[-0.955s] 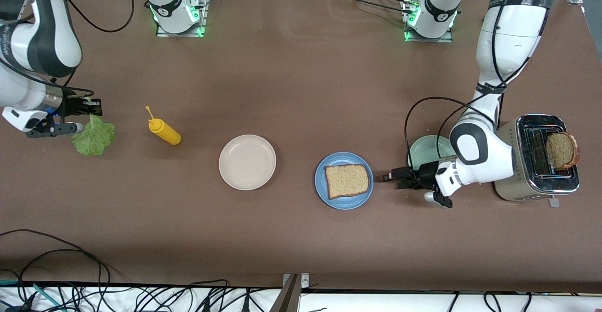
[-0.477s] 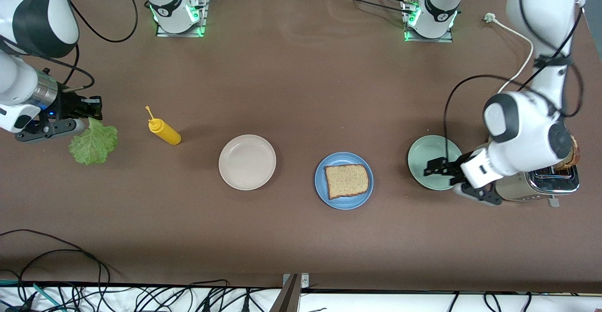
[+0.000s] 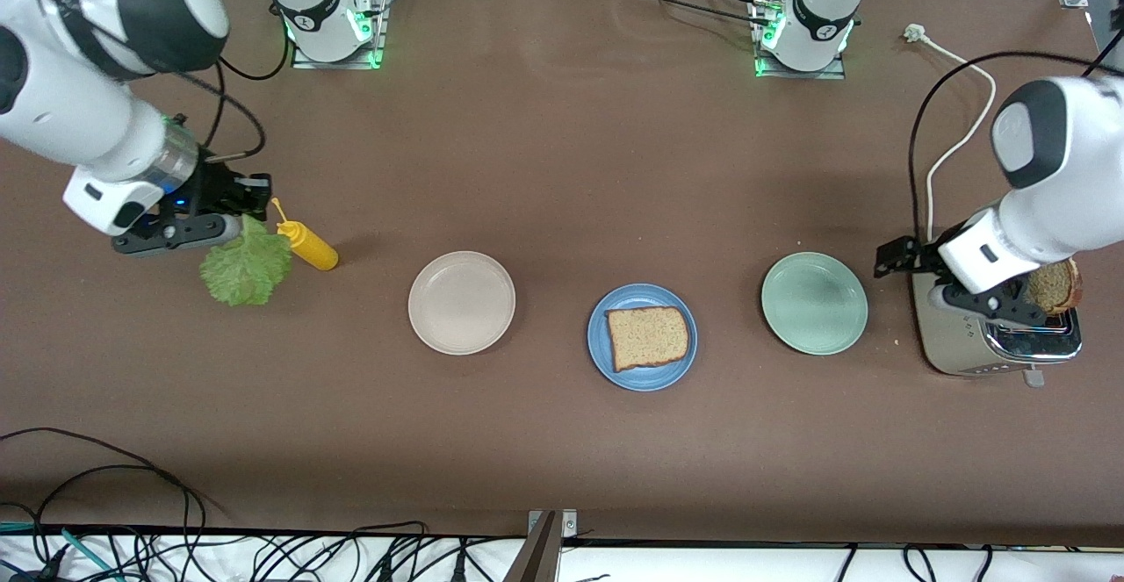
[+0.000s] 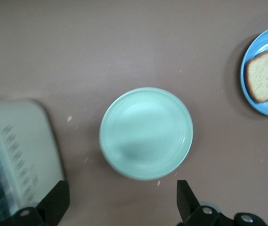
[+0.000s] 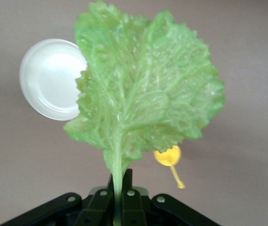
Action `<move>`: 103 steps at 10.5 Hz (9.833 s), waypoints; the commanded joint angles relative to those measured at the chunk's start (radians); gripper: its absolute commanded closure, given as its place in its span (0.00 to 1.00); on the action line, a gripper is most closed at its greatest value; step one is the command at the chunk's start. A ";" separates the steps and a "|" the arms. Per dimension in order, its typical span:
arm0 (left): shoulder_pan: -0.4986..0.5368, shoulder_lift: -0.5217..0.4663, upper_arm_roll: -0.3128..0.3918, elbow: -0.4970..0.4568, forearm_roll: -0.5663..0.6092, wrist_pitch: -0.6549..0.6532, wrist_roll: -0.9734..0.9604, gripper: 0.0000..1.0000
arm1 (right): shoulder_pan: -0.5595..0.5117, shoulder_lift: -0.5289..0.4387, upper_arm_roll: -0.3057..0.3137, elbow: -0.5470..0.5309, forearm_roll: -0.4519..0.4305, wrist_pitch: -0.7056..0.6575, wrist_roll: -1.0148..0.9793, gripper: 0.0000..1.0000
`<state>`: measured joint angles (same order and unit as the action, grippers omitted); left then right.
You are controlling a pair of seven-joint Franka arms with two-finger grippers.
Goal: Make sandwich in blue plate with both arms
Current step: 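Carry the lettuce leaf with the right gripper over the bread, then lower the lettuce onto the bread and open the right gripper, then move the right gripper up and over to the mustard bottle, then lower the right gripper beside the yellow mustard bottle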
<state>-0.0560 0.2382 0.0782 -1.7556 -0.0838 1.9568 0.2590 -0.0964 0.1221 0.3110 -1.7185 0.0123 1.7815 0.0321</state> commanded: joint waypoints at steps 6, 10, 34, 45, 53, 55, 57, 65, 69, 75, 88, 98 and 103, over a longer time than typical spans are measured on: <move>0.042 -0.298 -0.020 0.003 0.142 -0.430 -0.200 0.00 | 0.217 0.161 0.102 0.106 -0.003 0.350 0.158 1.00; 0.044 -0.300 -0.060 0.056 0.101 -0.504 -0.348 0.00 | 0.339 0.243 0.102 0.106 -0.005 0.531 0.166 1.00; 0.036 -0.188 -0.015 0.297 0.113 -0.542 -0.313 0.00 | 0.869 0.932 -0.326 0.447 -0.337 1.276 0.157 1.00; 0.036 -0.188 -0.014 0.298 0.113 -0.541 -0.302 0.00 | 0.899 0.950 -0.363 0.471 -0.341 1.276 0.152 0.23; 0.036 -0.186 -0.014 0.297 0.113 -0.541 -0.300 0.00 | 0.902 0.917 -0.359 0.464 -0.309 1.262 0.147 0.00; 0.036 -0.188 -0.014 0.298 0.113 -0.541 -0.300 0.00 | 0.902 0.826 -0.355 0.398 -0.304 1.187 0.147 0.00; 0.036 -0.186 -0.014 0.297 0.113 -0.541 -0.300 0.00 | 0.894 0.718 -0.352 0.309 -0.304 1.112 0.155 0.00; 0.036 -0.188 -0.014 0.297 0.113 -0.541 -0.300 0.00 | 0.837 0.113 -0.381 -0.178 -0.296 0.720 0.167 0.00; 0.036 -0.186 -0.014 0.298 0.113 -0.541 -0.302 0.00 | 0.837 -0.082 -0.495 -0.275 -0.298 0.559 0.163 0.00; 0.036 -0.186 -0.014 0.297 0.113 -0.541 -0.302 0.00 | 0.837 -0.229 -0.708 -0.276 -0.298 0.237 0.107 0.00; 0.036 -0.188 -0.014 0.297 0.113 -0.541 -0.302 0.00 | 0.837 -0.302 -1.161 -0.544 -0.052 0.576 -0.663 0.00; 0.034 -0.188 -0.015 0.298 0.114 -0.541 -0.305 0.00 | 0.845 -0.302 -1.165 -0.538 -0.029 0.604 -0.702 0.00; 0.034 -0.188 -0.015 0.298 0.113 -0.541 -0.304 0.00 | 0.836 -0.302 -1.165 -0.538 -0.031 0.604 -0.704 0.00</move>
<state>-0.0232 0.0464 0.0644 -1.4797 0.0276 1.4340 -0.0545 0.7401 -0.1564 -0.8444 -2.2417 -0.0396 2.3726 -0.6413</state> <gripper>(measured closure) 0.000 0.000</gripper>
